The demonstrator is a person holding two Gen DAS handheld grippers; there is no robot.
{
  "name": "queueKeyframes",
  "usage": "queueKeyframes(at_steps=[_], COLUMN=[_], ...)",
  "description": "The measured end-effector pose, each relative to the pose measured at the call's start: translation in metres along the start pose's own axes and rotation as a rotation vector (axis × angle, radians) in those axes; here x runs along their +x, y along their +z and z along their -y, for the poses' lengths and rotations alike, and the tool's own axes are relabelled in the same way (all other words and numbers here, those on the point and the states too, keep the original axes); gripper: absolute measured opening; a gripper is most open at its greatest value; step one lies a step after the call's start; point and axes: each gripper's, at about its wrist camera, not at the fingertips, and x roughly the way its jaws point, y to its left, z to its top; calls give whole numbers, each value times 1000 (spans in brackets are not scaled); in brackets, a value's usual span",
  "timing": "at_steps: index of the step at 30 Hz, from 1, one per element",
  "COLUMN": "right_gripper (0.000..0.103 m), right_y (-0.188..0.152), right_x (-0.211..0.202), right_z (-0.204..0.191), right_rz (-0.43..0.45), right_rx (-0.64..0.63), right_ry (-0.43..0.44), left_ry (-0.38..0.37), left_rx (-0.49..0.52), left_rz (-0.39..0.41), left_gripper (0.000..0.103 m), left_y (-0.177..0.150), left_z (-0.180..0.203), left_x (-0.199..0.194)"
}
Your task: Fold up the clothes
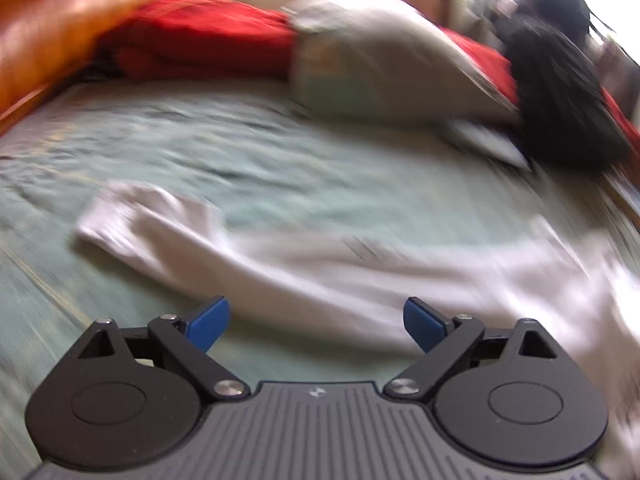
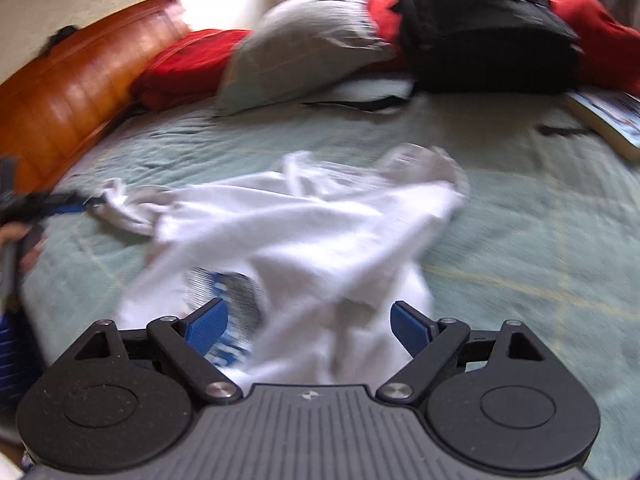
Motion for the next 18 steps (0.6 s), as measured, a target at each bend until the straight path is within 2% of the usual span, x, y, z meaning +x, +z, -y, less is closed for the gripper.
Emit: queueKeyframes(at_steps=[3,6,12,15,18], right_gripper=[97,100,102,102,103], right_y=[-14,-30,-52,-60,-65], right_x=[-6,-11,-9,-3,1], right_z=[12,17,8,2,-1], right_rz=[-9,-20,-32,-43,-37], right_rx=[21,10,-39,-70,-57], right_ry=[-60,-109,-167,-187,-180], left_ry=[-52,-67,-9,1,-4], left_rx=[98,200,389,420,374], left_rz=[-68,-94,-42,2,32], left_gripper=[95,95,95,95,95], left_y=[-30,-54,-89,-104,-115], left_z=[46,90,160,185,198], left_x=[-13,-29,-66,-85,-101])
